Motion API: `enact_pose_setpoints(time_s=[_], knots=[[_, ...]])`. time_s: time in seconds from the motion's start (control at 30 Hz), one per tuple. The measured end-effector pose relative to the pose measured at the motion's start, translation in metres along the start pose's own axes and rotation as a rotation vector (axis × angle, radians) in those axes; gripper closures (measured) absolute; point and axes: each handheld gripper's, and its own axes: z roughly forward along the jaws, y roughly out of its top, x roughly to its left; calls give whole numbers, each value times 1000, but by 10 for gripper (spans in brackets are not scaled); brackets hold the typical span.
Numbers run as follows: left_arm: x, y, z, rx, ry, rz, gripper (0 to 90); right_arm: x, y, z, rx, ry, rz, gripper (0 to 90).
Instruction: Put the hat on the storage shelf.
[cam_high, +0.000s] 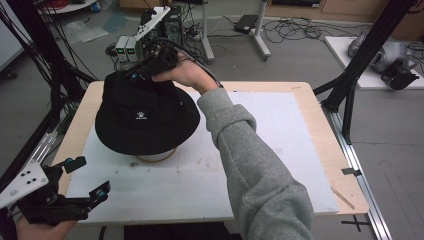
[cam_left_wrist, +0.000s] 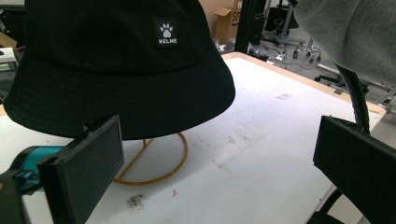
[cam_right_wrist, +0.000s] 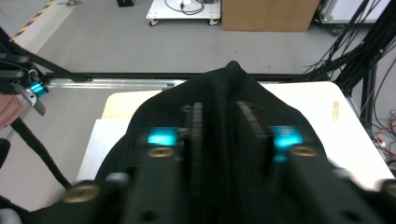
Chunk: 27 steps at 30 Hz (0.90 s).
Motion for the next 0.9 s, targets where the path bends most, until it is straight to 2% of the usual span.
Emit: enact_pose_setpoints(time_s=[0.1,0.2,0.3,0.33,0.43,0.53,0.77,0.9], knots=[[0,1,-1,-1,0,3,22,1,-2,0,-11,-32,-2,526],[0,1,-1,-2,-1,3,22,2,-3,-4,-37,-85,5,295],[0,1,0,-6,-2,-2,21,5,-6,-11,-75,-142,34,125],[1,1,0,-4,-4,1,21,5,-7,-14,-93,-156,38,106],[0,2,1,-6,-6,-1,22,8,-13,-27,-124,-157,48,105],[1,3,1,-9,-8,3,22,9,-19,-39,-120,-187,65,106],[5,5,1,-26,-6,-6,22,14,-38,-61,-149,-232,84,106],[7,6,3,-27,-11,-8,22,18,-50,-73,-171,-227,82,106]])
